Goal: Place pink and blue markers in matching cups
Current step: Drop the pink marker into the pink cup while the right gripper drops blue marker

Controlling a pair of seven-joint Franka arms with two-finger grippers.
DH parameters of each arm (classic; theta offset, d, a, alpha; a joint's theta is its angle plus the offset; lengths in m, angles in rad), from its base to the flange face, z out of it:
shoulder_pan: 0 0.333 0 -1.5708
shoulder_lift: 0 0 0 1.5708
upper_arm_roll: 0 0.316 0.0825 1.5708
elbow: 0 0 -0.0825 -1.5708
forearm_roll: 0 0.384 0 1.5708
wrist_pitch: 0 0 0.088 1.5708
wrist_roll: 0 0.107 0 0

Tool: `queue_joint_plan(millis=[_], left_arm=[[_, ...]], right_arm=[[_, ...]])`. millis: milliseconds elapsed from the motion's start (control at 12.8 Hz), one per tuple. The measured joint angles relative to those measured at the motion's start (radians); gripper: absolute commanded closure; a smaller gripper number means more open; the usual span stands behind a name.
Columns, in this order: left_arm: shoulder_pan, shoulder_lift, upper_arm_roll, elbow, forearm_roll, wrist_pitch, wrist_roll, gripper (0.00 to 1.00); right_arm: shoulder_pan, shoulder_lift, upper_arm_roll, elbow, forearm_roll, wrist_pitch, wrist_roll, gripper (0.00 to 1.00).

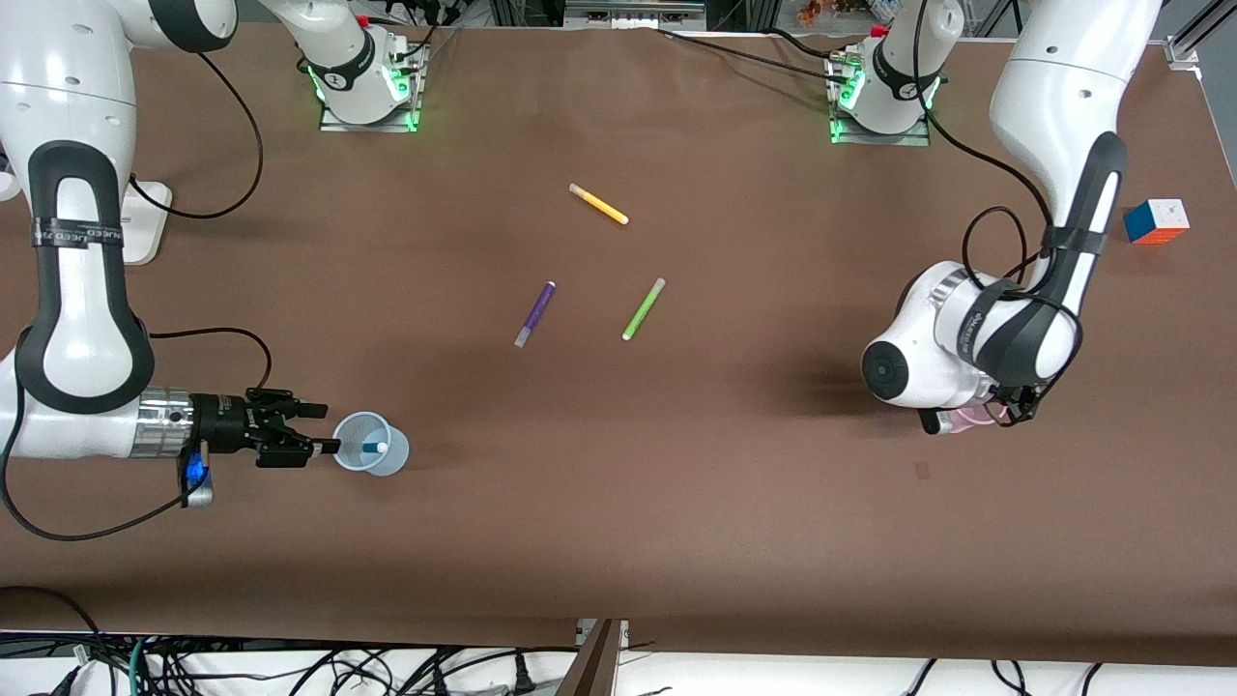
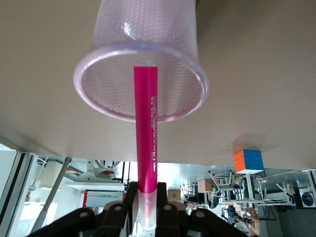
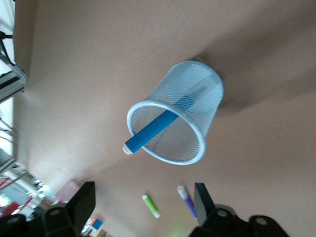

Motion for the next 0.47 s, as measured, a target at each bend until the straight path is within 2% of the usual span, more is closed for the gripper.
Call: queue_joint_plan(millis=[234,467], left_arm=[[-0.008,-0.001,-0.005,0.003,0.002,-0.008,-0.001,0.00],[-0.012,-0.022,-0.011,0.020,0.002,-0.034,-0.004,0.00]], right_arm=[[0.004,-0.035,0.007,0.009,-0.115,-0.011,-0.001,0.01],[0.034,-0.090,0.012,0.011,-0.286,-0.020,-0.010,0.01]])
